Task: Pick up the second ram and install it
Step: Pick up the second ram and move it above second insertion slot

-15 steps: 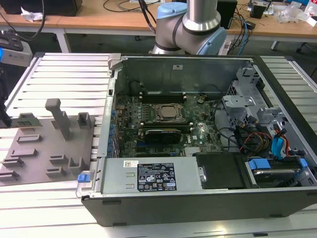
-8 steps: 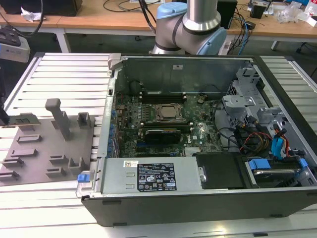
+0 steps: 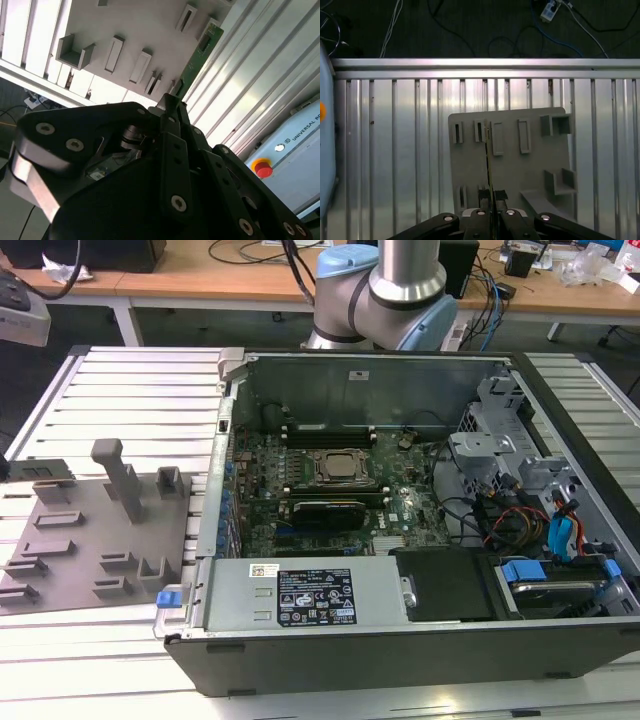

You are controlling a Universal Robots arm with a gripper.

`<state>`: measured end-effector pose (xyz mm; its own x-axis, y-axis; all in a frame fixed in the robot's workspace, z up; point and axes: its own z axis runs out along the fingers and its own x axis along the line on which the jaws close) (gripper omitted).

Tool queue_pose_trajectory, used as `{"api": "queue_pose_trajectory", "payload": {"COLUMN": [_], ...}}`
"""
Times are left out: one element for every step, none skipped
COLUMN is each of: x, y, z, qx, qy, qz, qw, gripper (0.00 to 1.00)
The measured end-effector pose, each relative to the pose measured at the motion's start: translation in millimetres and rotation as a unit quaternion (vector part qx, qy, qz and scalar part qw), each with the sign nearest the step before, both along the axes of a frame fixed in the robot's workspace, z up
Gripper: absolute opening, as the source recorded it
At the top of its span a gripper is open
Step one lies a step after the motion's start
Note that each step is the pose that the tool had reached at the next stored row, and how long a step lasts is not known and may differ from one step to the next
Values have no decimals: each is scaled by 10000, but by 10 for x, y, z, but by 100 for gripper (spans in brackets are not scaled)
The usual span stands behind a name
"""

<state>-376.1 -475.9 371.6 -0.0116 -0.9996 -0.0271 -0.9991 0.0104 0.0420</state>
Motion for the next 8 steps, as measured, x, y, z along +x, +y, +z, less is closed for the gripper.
{"api": "queue_pose_trajectory", "payload": {"x": [0, 0, 0, 0, 0, 0, 0, 0], "y": [0, 0, 0, 0, 0, 0, 0, 0], "z": [15, 36, 61, 92, 108, 118, 133, 154], "qx": [0, 0, 1, 2, 4, 5, 8, 13], "qy": [0, -1, 0, 0, 0, 0, -1, 0], "qz": [0, 0, 0, 0, 0, 0, 0, 0], "qw": [10000, 10000, 10000, 10000, 10000, 10000, 10000, 10000], "gripper": [14, 14, 14, 14, 14, 14, 14, 14]}}
